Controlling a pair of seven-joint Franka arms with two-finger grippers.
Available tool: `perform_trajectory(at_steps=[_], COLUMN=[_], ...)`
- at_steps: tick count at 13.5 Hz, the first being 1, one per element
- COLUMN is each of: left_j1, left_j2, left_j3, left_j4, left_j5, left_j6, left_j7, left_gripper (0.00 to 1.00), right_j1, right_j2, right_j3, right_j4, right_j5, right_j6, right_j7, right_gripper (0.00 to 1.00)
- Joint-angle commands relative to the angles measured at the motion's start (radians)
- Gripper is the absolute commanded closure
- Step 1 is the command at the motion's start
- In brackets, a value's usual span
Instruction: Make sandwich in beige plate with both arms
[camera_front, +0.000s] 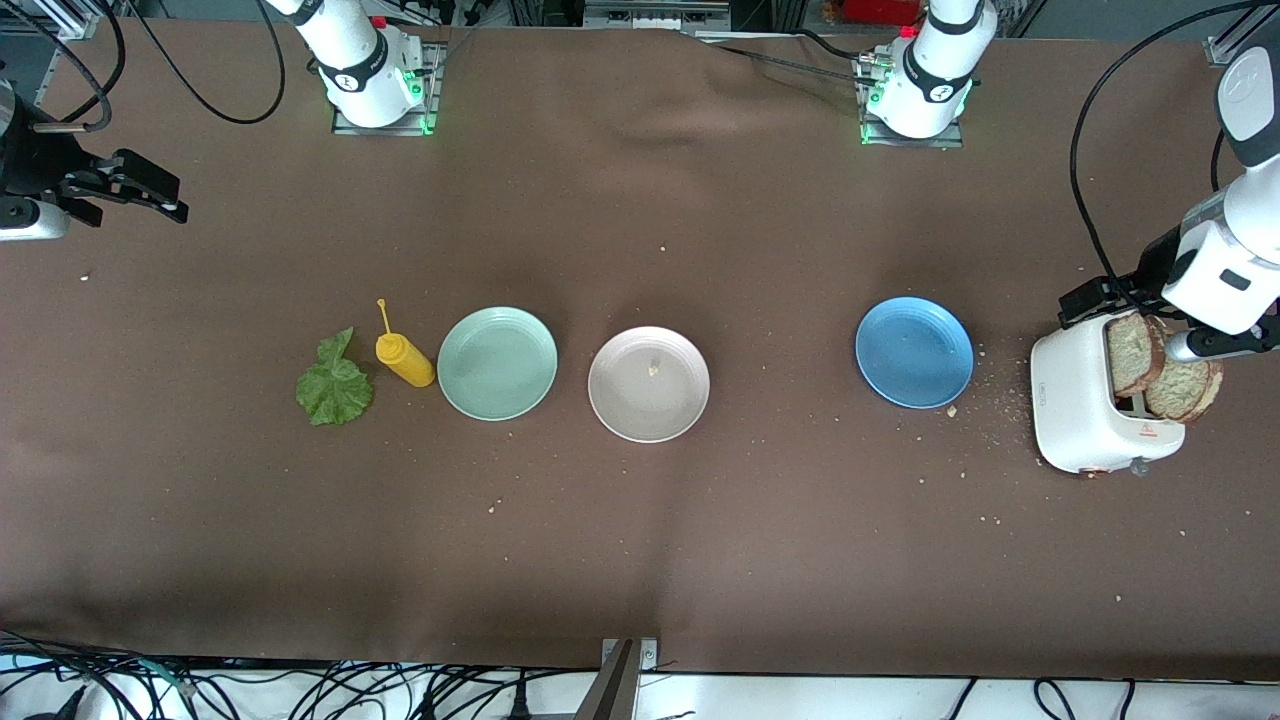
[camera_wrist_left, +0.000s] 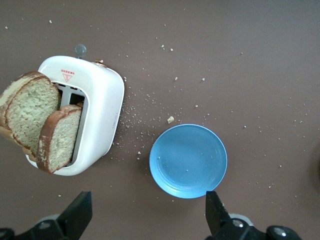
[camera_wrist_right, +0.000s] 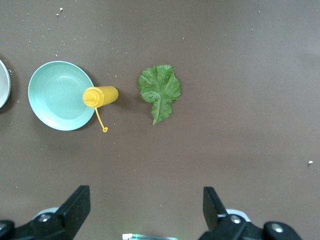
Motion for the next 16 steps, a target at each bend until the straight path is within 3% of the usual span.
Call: perform_trajectory(at_steps=[1,12,16], left_j1=[-0.002,0.0,0.014], left_j2=[-0.005,0.003,0.067], left_j3=[-0.002,-0.002,0.005], left_j4=[0.005,0.011,0.052], left_j5=[0.022,0.02,0.036], left_j6=[-0.007,-0.023,-0.018], left_j7=[0.0,0.014,0.024], left_gripper=[0.0,0.0,0.0], right_j1=[0.0,0.0,0.0], right_j2=[0.005,0.005,0.005], right_j3=[0.0,0.0,0.0], right_j4=[0.025,0.025,0.025], right_j5=[-0.01,-0.013,-0.012], right_j6=[-0.027,-0.041,-0.042], right_j7=[0.004,-0.002,-0.001], right_gripper=[0.0,0.0,0.0])
